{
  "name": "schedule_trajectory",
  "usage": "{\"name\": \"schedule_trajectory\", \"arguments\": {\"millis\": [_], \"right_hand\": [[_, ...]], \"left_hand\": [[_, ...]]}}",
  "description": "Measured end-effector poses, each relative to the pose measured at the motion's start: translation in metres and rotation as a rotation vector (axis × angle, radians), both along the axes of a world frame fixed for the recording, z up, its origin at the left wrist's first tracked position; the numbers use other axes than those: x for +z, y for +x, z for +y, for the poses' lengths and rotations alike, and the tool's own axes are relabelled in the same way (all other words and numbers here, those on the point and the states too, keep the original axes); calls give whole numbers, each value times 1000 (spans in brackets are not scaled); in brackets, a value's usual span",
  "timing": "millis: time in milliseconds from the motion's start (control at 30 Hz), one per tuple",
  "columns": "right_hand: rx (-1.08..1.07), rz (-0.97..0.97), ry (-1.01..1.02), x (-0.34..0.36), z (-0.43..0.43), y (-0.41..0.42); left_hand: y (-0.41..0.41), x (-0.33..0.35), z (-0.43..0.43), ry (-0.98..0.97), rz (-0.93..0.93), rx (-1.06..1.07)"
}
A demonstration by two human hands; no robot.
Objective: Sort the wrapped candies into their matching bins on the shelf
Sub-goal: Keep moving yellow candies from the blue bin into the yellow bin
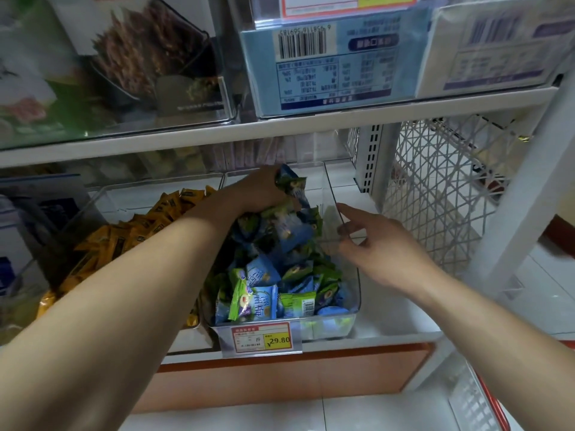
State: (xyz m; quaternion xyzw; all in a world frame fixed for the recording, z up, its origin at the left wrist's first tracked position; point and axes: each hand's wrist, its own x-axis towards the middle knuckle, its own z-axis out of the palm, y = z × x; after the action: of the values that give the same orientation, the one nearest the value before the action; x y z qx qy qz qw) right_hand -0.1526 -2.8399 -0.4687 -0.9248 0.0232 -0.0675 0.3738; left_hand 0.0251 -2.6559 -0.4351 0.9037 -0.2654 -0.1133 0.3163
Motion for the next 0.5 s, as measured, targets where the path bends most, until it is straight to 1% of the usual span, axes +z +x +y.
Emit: {"name": "schedule_trajectory", "arguments": {"millis": [67,200,233,267,300,333,433,467,500], "right_hand": [[1,0,-11,-1,-1,0],[3,-11,-7,-2,-2,-1],[8,-21,-4,-2,-1,-1],[15,-32,-5,-1,0,-1],[20,-40,-7,-1,0,-2],[22,-46,-10,-1,1,-2],[21,-52,-26,-1,1,-1],[21,-52,-31,-1,1,0],[22,-52,-31,-1,1,0]], "left_hand": [[1,-5,2,168,-31,-8],[0,-11,0,729,-136,-233],[0,-11,-2,821,-158,-256],[-2,-10,-5,874,-153,-277],[-4,-7,-8,874,-123,-304],[-7,-4,-13,814,-65,-314],[-16,-1,-31,451,142,-239],[-19,-3,-37,358,177,-193],[-21,-8,-43,314,186,-163]]}}
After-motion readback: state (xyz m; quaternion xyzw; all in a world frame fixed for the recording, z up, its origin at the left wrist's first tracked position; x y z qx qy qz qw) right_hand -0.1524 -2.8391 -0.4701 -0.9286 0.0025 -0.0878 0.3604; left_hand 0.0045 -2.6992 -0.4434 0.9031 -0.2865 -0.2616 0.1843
